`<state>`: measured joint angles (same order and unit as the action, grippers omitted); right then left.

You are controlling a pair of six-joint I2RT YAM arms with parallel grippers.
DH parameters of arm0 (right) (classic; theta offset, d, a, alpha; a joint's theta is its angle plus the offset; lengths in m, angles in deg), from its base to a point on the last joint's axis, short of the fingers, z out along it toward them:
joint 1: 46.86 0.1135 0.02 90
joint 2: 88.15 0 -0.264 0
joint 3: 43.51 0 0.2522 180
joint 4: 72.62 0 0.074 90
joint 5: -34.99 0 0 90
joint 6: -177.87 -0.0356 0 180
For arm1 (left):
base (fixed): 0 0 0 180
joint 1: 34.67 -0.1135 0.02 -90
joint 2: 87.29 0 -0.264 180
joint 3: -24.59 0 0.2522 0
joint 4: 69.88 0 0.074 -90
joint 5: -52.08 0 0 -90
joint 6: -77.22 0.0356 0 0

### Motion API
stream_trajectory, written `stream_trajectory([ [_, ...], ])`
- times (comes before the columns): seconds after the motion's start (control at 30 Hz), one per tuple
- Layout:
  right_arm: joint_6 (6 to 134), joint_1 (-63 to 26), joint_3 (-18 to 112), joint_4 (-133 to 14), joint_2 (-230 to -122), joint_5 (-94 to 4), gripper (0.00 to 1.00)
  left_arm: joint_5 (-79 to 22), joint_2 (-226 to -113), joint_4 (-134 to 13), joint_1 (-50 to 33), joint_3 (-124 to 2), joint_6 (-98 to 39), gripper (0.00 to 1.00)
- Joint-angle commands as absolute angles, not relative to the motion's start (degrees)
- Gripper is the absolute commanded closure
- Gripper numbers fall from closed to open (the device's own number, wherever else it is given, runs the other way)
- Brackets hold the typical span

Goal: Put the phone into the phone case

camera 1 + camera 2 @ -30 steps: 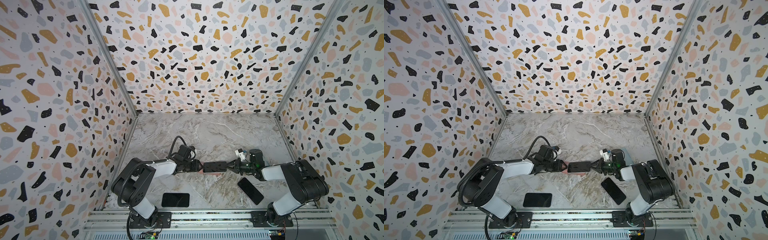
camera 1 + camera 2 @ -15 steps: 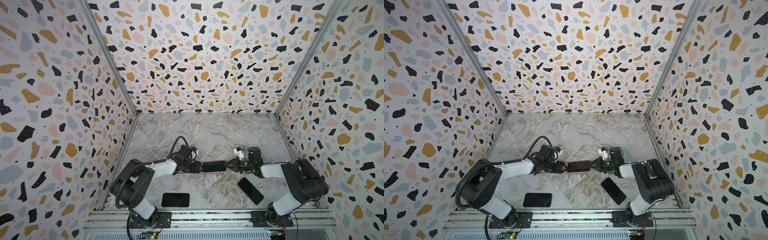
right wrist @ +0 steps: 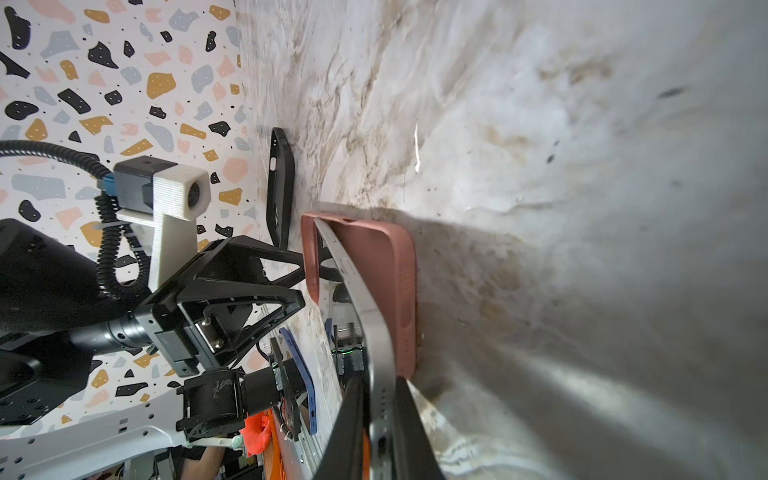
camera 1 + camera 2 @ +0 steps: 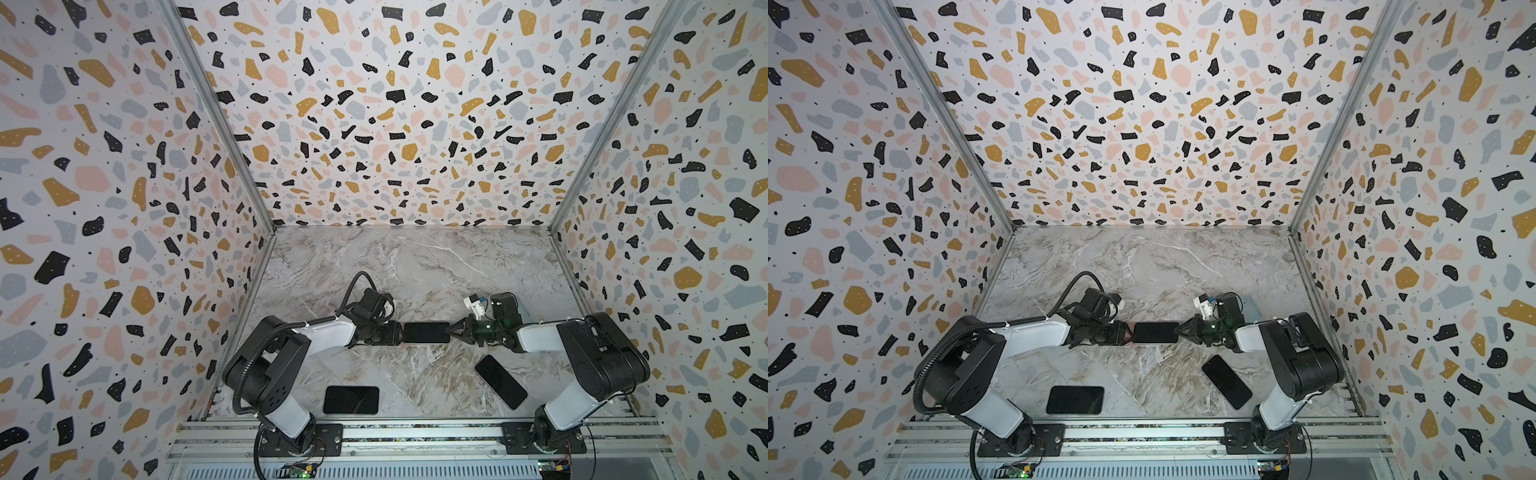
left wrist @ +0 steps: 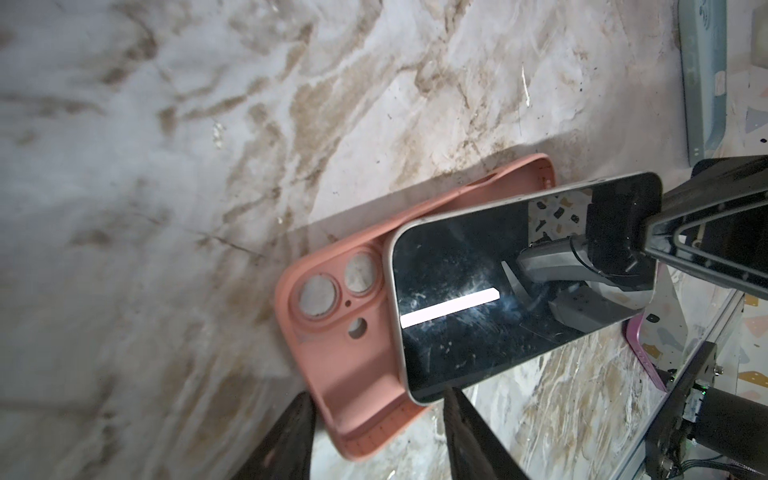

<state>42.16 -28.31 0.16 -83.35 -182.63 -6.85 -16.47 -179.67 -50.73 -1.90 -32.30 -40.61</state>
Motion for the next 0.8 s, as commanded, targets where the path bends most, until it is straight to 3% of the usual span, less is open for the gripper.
stream_trajectory([
  [0.0, 45.5, -26.9, 0.9, -75.5, -184.8, -9.9, 1.00, -16.7, -181.9, -50.8, -2.0, -32.4, -41.2, 0.48],
  [0.77, 58.6, -27.3, 16.2, -55.5, -192.6, -9.4, 1.00, -16.7, -186.2, -47.4, -3.1, -38.8, -39.0, 0.48],
])
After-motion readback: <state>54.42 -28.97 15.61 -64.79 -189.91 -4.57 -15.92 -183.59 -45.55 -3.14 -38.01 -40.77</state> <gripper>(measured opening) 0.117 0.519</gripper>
